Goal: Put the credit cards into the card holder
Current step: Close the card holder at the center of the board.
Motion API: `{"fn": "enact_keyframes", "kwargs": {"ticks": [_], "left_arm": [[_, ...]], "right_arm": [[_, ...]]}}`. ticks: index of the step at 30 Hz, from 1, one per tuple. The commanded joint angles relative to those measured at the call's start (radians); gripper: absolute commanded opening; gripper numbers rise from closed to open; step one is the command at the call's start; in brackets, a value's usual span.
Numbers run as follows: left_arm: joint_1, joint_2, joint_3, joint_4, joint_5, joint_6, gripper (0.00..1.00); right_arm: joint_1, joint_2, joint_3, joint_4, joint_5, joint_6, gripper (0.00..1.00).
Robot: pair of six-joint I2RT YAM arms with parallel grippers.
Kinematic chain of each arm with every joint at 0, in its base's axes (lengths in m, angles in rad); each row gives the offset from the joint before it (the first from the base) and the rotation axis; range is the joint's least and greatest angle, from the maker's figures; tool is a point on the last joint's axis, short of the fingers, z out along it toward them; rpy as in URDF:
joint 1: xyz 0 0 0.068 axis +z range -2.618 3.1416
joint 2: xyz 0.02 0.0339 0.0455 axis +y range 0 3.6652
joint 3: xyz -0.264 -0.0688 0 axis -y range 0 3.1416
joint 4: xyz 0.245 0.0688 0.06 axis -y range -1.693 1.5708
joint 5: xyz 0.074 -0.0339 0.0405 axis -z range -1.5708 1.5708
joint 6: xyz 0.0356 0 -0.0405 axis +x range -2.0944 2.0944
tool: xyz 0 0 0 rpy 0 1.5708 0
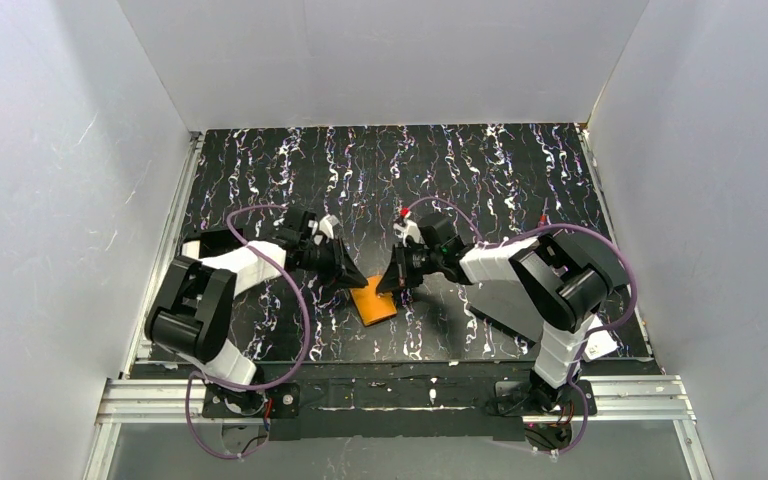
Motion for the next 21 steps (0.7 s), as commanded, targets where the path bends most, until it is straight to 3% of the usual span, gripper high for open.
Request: {"fn": "enact_keyframes", "kwargs": {"ticks": [1,8,21], "left_arm": [[-0.038,0.032,-0.044,0.043,-0.033,-0.036,0.13],[-0.074,0.071,-0.118,0.083,-0.093,-0.057,0.09],[-0.075,0.096,-0.153,0.124,-0.134,-0.060,0.08]], "right_arm": [[-0.027,0.003,-0.102,0.055,-0.008,0.117,0.01],[-0.055,0.001,-0.160,0.268,-0.032,0.289,0.01],[-0.056,-0.049,-0.161,0.284,-0.018,0.314,0.01]]}}
